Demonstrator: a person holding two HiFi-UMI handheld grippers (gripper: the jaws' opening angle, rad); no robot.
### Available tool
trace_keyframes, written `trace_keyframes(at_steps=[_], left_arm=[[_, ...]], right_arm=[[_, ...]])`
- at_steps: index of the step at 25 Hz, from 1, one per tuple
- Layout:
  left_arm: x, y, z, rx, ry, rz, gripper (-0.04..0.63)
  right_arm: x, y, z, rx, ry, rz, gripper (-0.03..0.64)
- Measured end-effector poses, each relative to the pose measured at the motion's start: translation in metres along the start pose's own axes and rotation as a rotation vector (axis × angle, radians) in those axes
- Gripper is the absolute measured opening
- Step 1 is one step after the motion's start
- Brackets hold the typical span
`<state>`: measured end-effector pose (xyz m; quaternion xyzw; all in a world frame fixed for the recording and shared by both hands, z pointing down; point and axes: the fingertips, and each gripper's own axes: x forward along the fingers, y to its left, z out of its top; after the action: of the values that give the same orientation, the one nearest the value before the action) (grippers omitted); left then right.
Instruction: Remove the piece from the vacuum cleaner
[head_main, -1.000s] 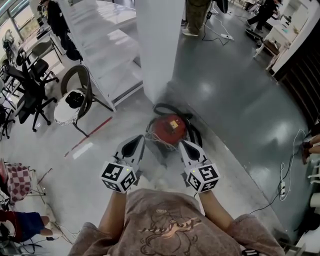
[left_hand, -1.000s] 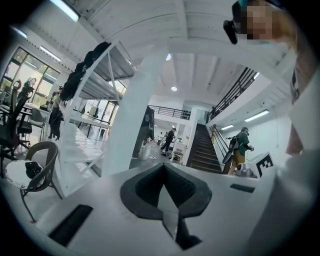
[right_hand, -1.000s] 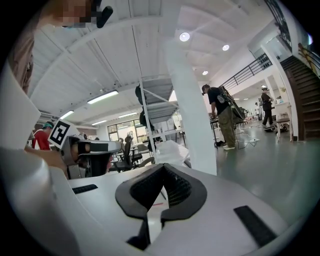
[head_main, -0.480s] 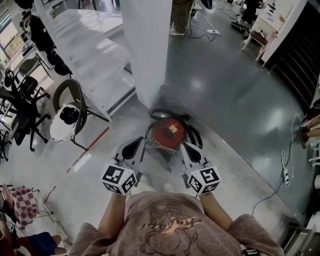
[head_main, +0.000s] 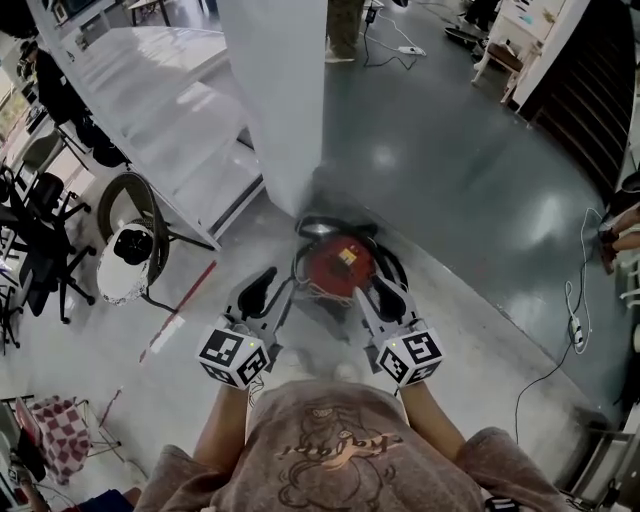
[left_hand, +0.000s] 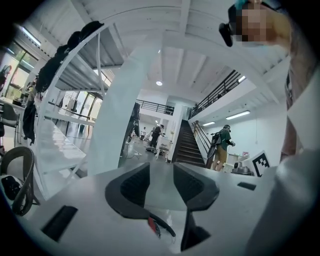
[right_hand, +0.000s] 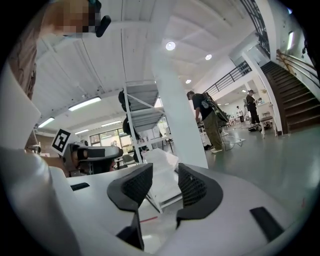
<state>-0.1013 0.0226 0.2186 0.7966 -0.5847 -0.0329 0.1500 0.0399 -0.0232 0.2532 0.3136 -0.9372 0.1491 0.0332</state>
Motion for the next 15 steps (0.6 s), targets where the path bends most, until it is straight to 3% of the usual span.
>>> trace_keyframes(at_steps=[3, 5, 15], left_arm=[[0.006, 0.006, -0.001, -0.029, 0.008, -0.020, 0.202], [0.008, 0.009, -0.006, -0.048, 0.025, -0.041, 0.285], [0.034, 0.036, -0.060, -0.007, 0.215, -0.132, 0.296]], right_arm=[[0.006, 0.000, -0.005, 0.002, 0.022, 0.003, 0.227], [0.008, -0.001, -0.010, -0.010, 0.038, -0.007, 0.244], [0.031, -0.024, -0.064, -0.020, 0.215, 0.007, 0.252]])
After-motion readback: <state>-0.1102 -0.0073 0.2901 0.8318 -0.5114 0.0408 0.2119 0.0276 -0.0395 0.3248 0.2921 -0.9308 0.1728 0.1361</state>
